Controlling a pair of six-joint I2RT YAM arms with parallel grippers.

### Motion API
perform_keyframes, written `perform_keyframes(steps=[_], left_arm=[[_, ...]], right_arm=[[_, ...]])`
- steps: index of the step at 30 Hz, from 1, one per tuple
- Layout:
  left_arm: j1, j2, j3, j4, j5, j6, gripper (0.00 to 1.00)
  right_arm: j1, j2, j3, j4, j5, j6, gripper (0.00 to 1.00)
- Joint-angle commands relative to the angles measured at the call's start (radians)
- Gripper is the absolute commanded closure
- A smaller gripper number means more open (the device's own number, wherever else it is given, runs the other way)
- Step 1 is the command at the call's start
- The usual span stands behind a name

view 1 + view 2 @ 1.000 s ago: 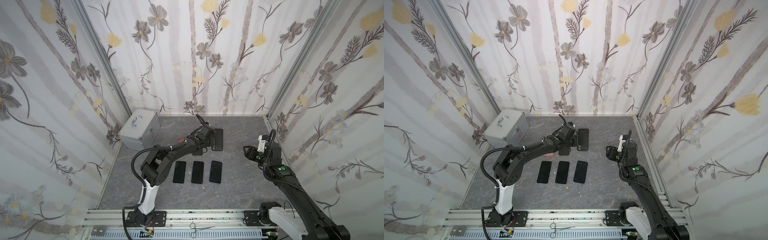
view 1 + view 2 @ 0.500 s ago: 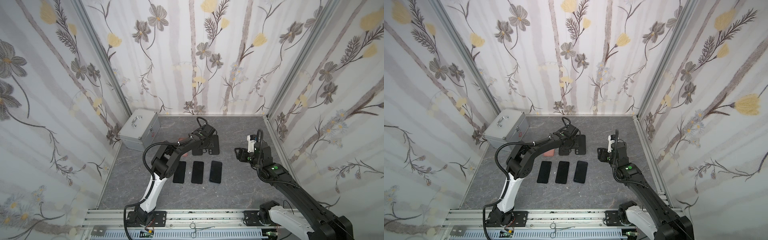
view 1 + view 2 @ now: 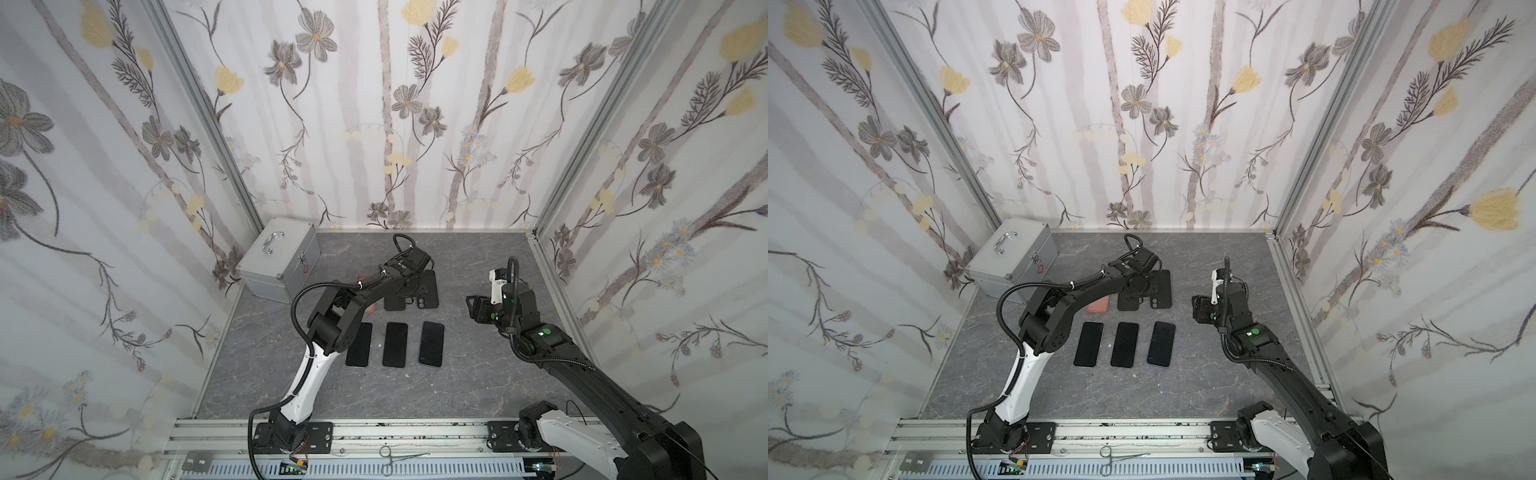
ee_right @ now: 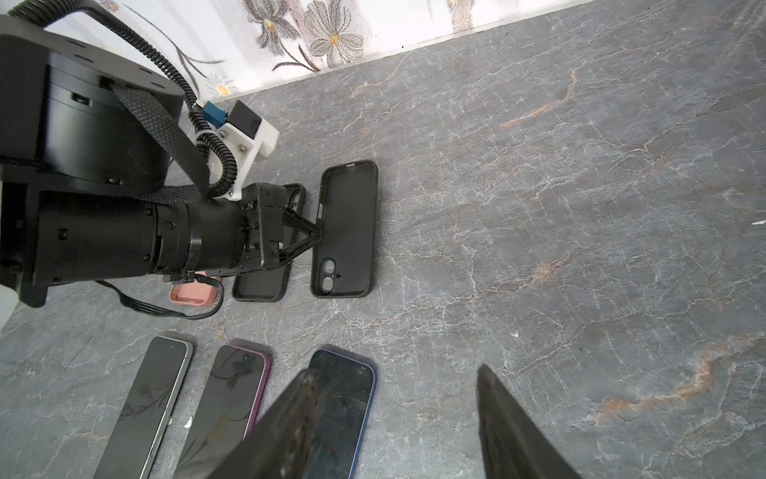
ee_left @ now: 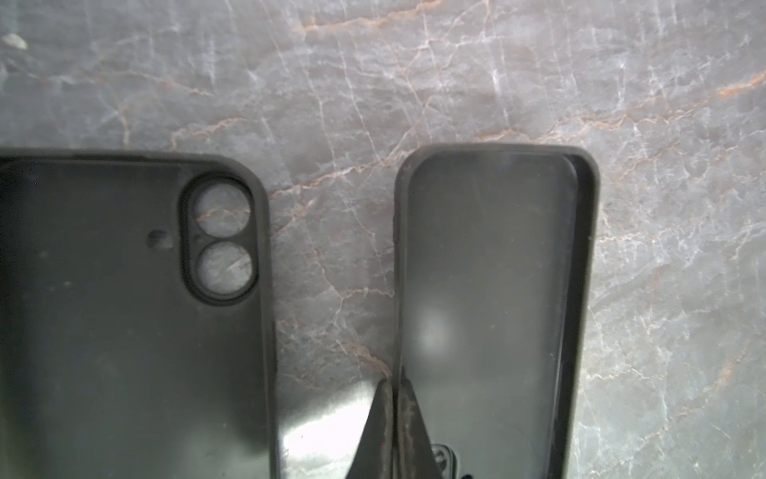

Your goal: Take the phone out of the phone case

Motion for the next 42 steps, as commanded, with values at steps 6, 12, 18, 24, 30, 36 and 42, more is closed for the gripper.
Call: perform_keyframes(steps=[6,12,18,24,30,36,42], left_arm=[[0.005,0.025,0.03,-0.018,-0.004,-0.01,0.96],[0.005,0.035,0.044,-0.019,0.009,-0.005,0.91],[0.005,0.038,0.054,-0.02,0.017,0.03,0.98],[-0.003,-0.005,0.063,-0.019,-0.011,0.179,1.0],[-0.048,-0.125,0.069,-0.008,-0.092,0.494,1.0],[-0.071,-0.212,0.035,0.006,-0.096,0.83,1.0],[-0.08,-0.3,-0.041,0.026,0.007,1.061,1.0]], right_arm=[[0.005,0.013,0.011,0.007,0.028,-0.011,0.39],[0.007,0.01,0.006,-0.005,0.048,-0.01,0.39],[0.007,0.006,0.002,-0.014,0.065,-0.004,0.39],[-0.004,-0.012,0.027,-0.048,0.137,0.017,0.4],[-0.156,-0.029,0.07,-0.055,-0.084,-0.002,0.35],[-0.244,0.001,0.195,-0.129,-0.239,-0.046,0.34],[-0.242,0.059,0.288,-0.225,-0.292,-0.1,0.36]])
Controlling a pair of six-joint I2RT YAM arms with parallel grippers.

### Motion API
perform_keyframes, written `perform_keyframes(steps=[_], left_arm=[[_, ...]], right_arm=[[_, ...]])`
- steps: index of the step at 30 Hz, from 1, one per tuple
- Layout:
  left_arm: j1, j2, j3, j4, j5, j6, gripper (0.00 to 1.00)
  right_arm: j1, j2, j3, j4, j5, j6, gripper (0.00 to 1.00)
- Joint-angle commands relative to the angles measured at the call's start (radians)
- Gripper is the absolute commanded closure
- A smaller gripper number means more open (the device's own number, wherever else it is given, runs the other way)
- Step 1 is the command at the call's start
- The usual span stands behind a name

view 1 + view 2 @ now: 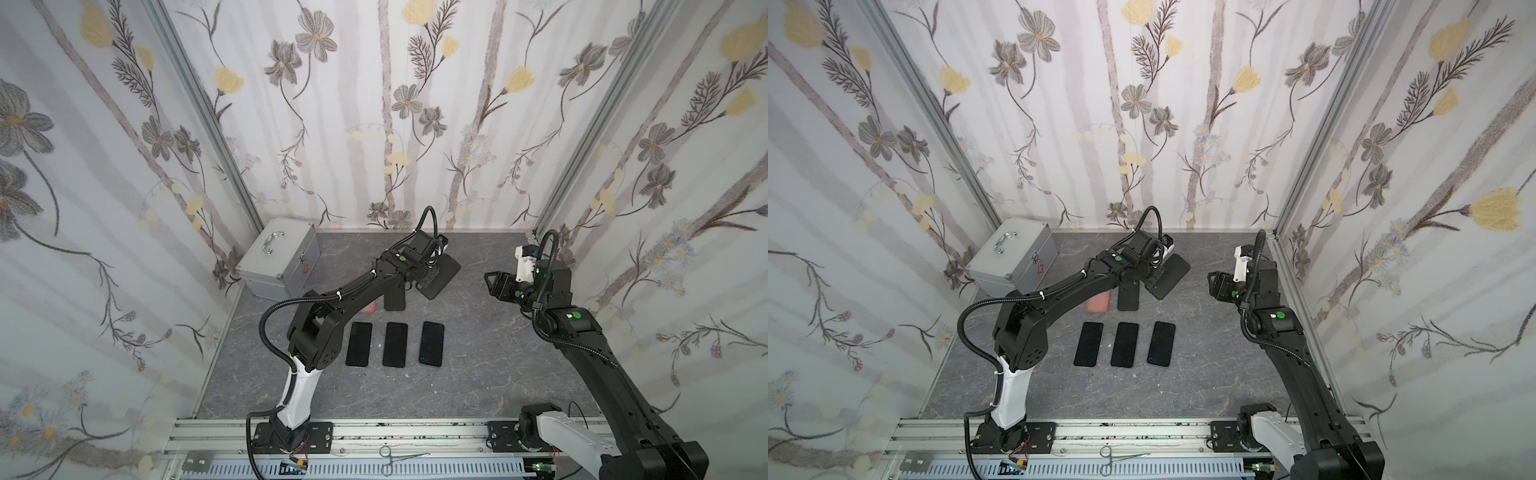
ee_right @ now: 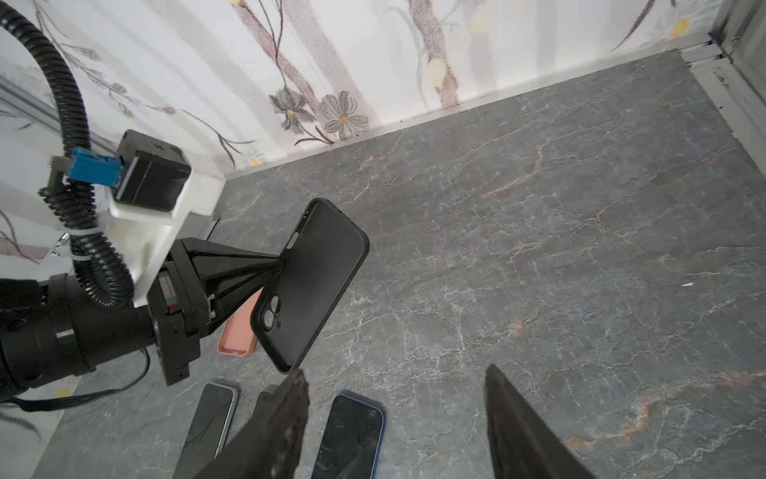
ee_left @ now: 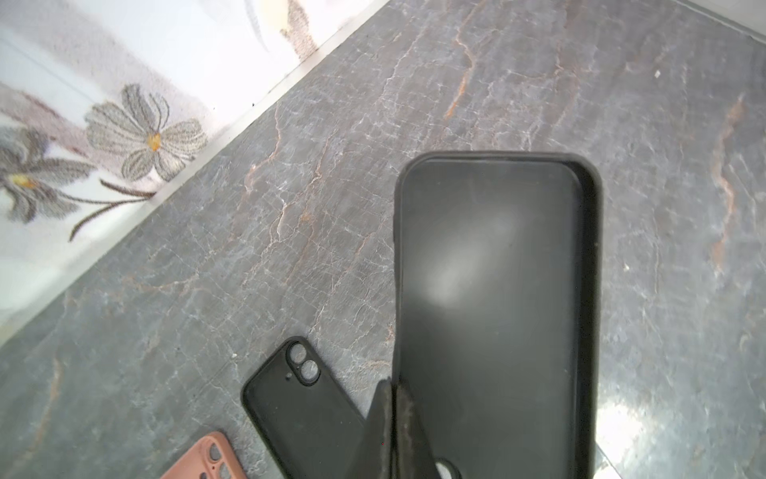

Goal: Take the phone out of the phone case
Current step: 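Reach the right gripper over and grasp the black case held by the left gripper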

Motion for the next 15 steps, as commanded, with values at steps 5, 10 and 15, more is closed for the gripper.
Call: perform_keyframes(steps=[5,10,15], left_arm=[[-0.043,-0.093,-0.109,0.03,0.078,0.405,1.0],[-0.057,-0.123,-0.133,0.03,0.104,0.455,1.0],[-0.072,-0.131,-0.154,0.03,0.089,0.49,1.0]], right_arm=[[0.033,0.106,0.094,-0.13,-0.076,-0.096,0.41],[0.109,0.161,0.112,-0.123,0.005,-0.118,0.48],[0.126,0.245,0.151,-0.145,0.006,-0.13,0.5]])
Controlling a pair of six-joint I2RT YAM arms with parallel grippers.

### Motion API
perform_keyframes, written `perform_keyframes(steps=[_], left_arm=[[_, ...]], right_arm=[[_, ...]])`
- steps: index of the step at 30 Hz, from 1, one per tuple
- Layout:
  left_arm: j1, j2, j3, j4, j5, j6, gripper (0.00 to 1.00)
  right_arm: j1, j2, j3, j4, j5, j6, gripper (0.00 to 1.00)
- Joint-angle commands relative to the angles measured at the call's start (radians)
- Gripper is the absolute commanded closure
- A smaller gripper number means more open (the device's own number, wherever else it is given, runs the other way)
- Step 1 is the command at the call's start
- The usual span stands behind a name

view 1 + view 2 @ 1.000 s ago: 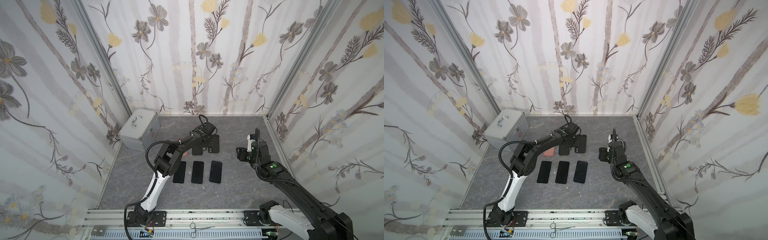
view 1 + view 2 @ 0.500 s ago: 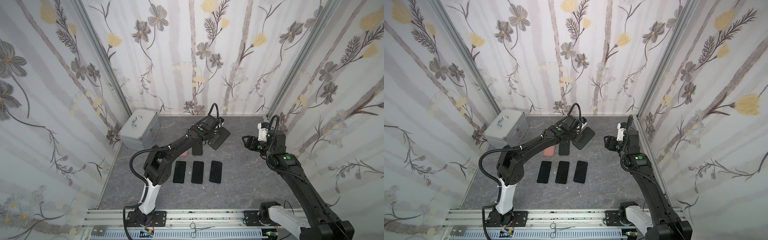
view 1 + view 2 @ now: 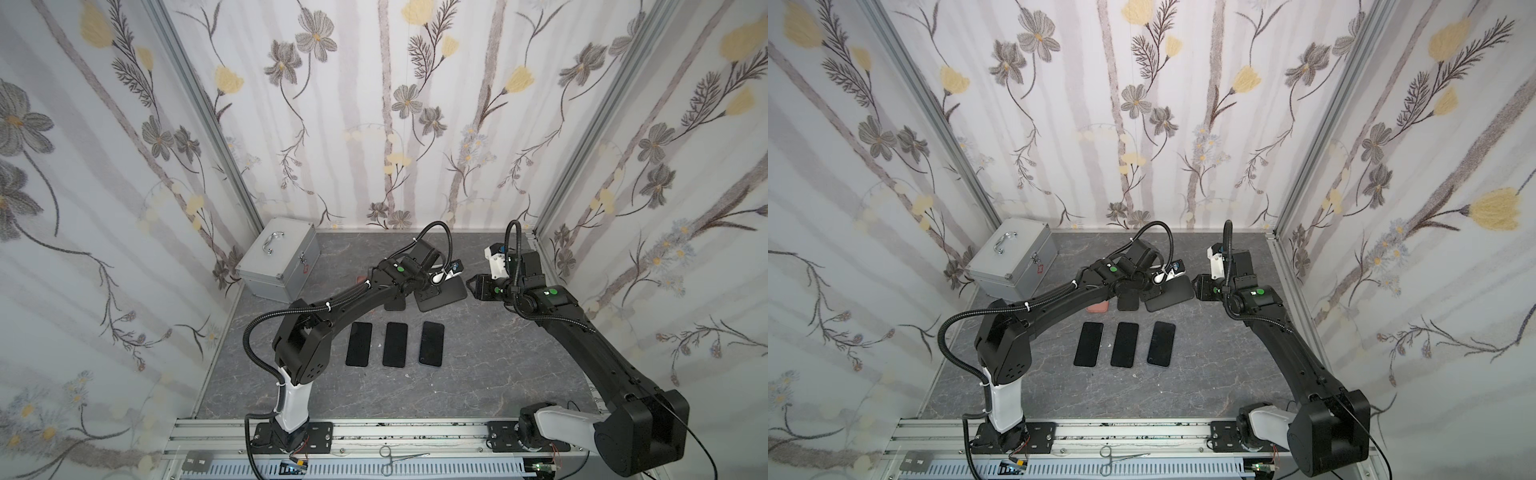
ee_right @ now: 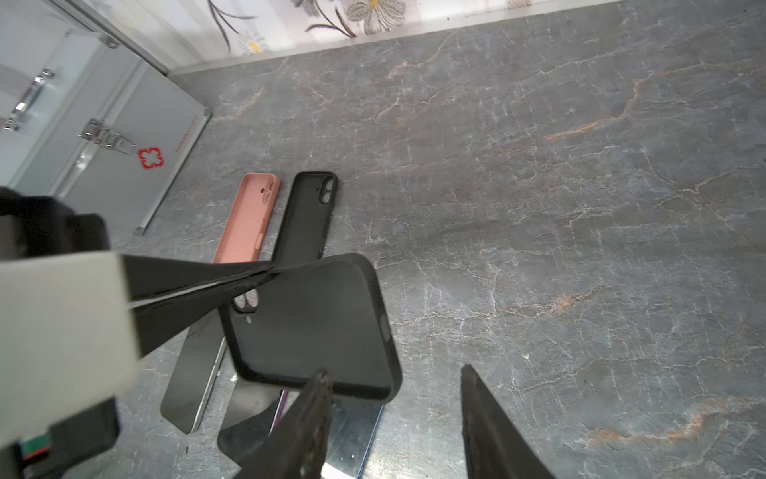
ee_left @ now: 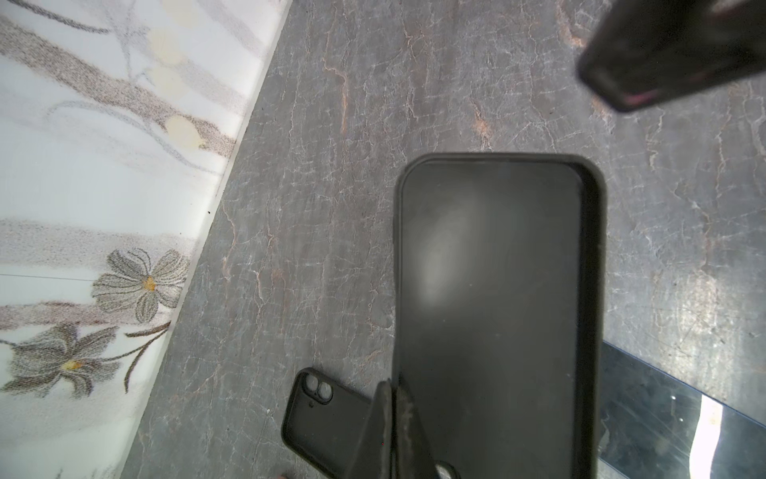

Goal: Take the phone out of the phone case
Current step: 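Reach the right gripper over and grasp the black case held by the left gripper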

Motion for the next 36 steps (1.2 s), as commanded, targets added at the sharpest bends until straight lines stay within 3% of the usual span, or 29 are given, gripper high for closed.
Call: perform_keyframes(steps=[1,14,23,30,33,35,36], left_arm=[[-0.012,-0.009,-0.01,0.015,0.012,0.064,1.0],[-0.02,-0.012,-0.005,0.016,0.005,0.077,1.0],[-0.031,-0.015,-0.011,0.015,0.019,0.084,1.0],[-0.033,-0.023,-0.014,0.02,0.026,0.083,1.0],[-0.031,-0.03,-0.012,0.041,0.027,0.053,1.0],[-0.031,-0.041,-0.014,0.065,0.025,0.022,0.86],[-0.027,-0.046,-0.018,0.087,0.012,-0.01,0.67]], right_arm=[[0.012,0.044,0.029,-0.017,0.018,-0.029,0.5],[0.041,0.143,0.061,-0.047,0.003,-0.046,0.6],[0.042,0.164,0.061,-0.041,-0.008,-0.046,0.76],[0.043,0.149,0.047,-0.035,0.008,-0.033,0.98],[0.043,0.139,0.035,-0.028,0.027,-0.008,1.0],[0.044,0.13,0.025,-0.018,0.045,0.023,1.0],[0.043,0.126,0.019,-0.013,0.058,0.049,1.0]])
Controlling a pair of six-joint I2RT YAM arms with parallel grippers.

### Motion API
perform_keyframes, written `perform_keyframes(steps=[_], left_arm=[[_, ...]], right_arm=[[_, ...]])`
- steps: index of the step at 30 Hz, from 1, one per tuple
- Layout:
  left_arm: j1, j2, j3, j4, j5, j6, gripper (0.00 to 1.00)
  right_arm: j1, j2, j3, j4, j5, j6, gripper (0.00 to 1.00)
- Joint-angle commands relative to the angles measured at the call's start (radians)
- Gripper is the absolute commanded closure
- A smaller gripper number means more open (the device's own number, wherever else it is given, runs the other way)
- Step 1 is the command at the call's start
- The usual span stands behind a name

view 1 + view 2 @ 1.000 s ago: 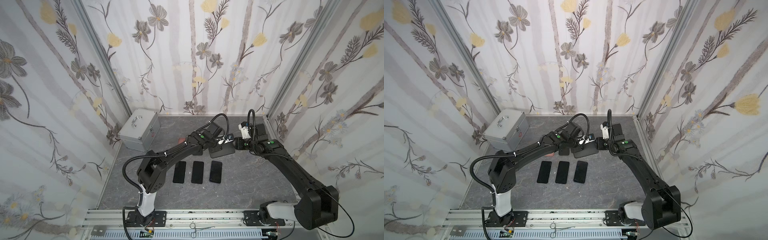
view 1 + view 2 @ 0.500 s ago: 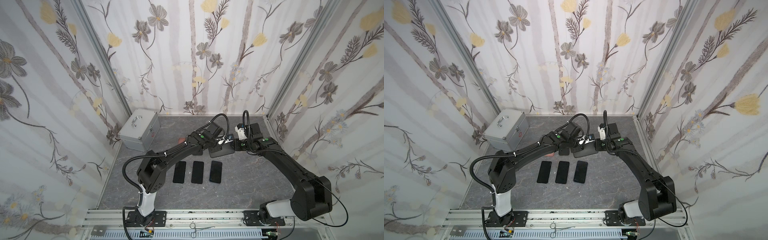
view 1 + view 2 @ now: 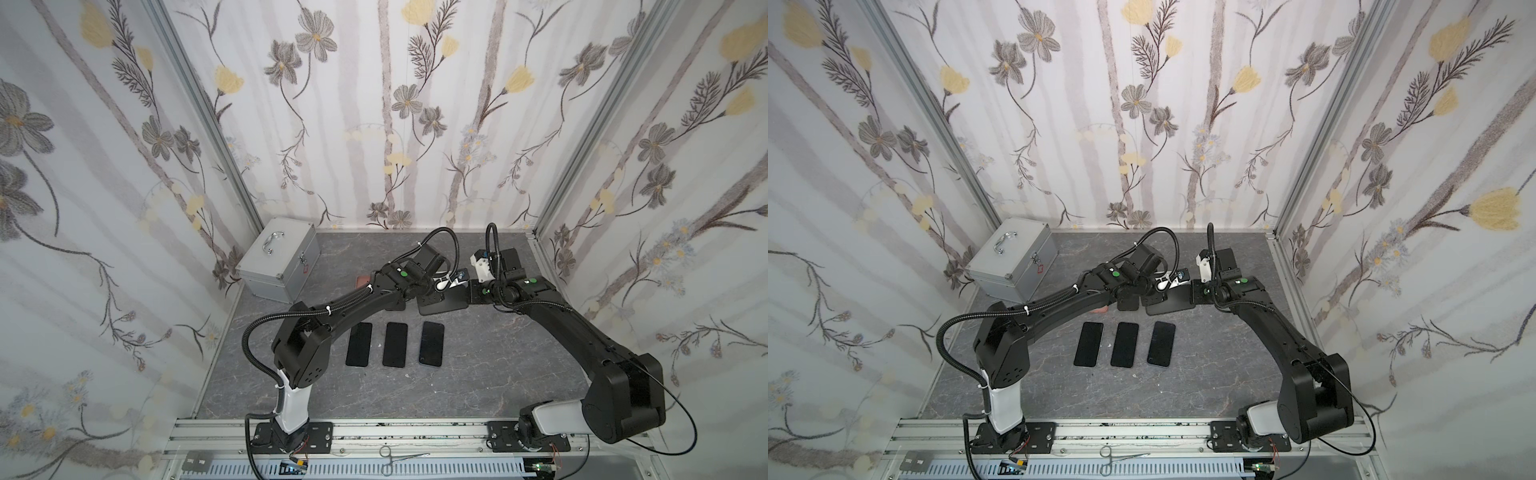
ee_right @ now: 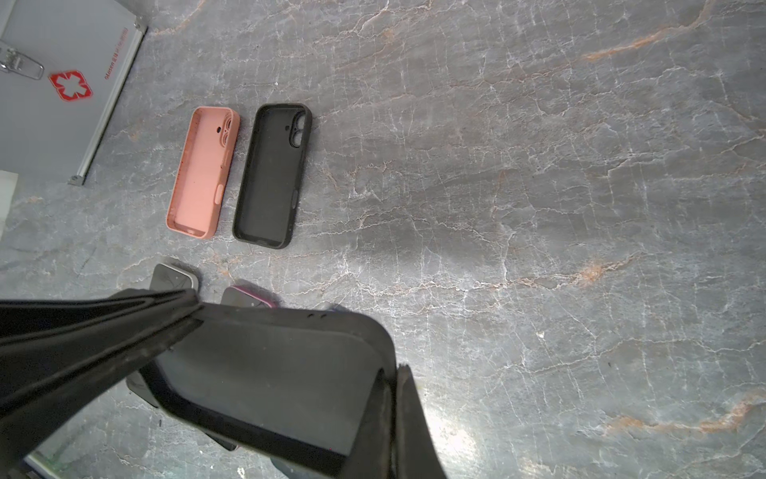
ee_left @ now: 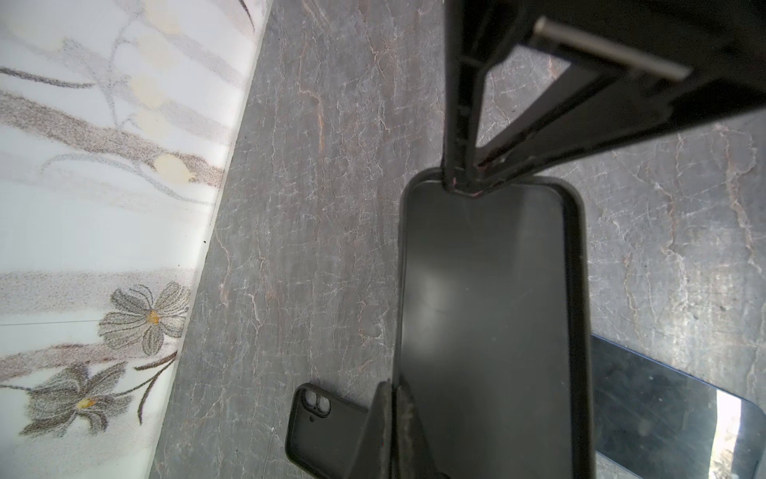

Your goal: Take the phone out of the phone case

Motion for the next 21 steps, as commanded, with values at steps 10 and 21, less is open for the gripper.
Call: perform_keyframes(steps=[10,21], left_arm=[[0.08,-0.127,-0.166,0.299,-0.195,-0.491,0.05],[0.104,-0.323,-0.481,0.455,-0.33,-0.989,0.0]], right_arm=[[-0.002,-0.081,-0.175,0.246,0.212,0.598,1.0],[-0.021,0.131,-0.234,0.334,0.218,0.842,1.0]])
